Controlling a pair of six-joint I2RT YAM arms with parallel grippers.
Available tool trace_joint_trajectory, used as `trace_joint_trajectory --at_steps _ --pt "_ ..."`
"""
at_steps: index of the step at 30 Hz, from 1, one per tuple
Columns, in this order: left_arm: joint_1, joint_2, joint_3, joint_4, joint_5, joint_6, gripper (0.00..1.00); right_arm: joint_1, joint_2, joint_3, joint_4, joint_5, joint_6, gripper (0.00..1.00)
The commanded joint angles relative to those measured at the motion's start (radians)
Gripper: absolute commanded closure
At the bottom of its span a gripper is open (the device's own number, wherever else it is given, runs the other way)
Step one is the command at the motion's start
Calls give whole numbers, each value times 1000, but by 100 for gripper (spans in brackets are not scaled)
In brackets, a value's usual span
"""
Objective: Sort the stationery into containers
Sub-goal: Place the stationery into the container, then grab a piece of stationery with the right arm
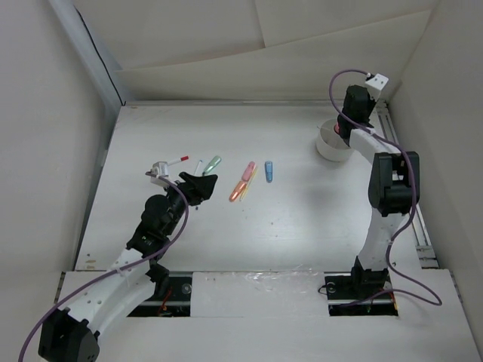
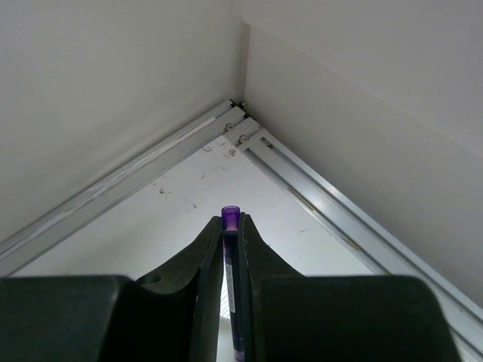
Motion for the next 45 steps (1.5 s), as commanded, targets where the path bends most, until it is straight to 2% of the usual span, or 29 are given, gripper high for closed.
trace_joint_trajectory --at_steps 1,5,6,15,18,20,22,23,26,31,34,41,43,45 --pt "4 -21 -14 57 12 -3 34 34 5 13 71 35 -20 94" --pt "4 -30 -14 48 3 -3 34 45 -30 -38 71 46 -11 70" --pt "4 -31 -14 48 3 -3 34 54 -39 -38 71 56 -1 68" --pt "4 -84 -14 21 12 -3 34 85 -218 -129 50 35 21 53" --pt "4 -93 -14 10 12 -3 34 108 -277 -138 4 1 44 51" --pt "4 -93 -14 10 3 -12 34 132 -334 -147 -42 -75 64 53" --pt "4 -93 -14 -10 -6 -12 34 155 -370 -147 -85 -158 75 61" --pt "4 -93 -4 -10 -7 -12 34 169 -371 -136 -132 -198 87 74" --pt "4 -93 5 -44 -57 -12 34 250 -371 -126 -212 -350 115 100" --pt "4 -93 26 -93 -143 -12 36 460 -270 -58 -304 -570 115 100" --pt "4 -93 37 -150 -213 -12 37 572 -185 2 -349 -623 136 100" --pt "4 -144 104 -317 -393 -70 40 729 -35 97 -403 -695 210 100" --pt "4 -210 114 -328 -402 -79 40 753 13 118 -403 -715 246 100" --pt "4 -263 100 -318 -378 -90 40 792 57 149 -422 -724 268 94"
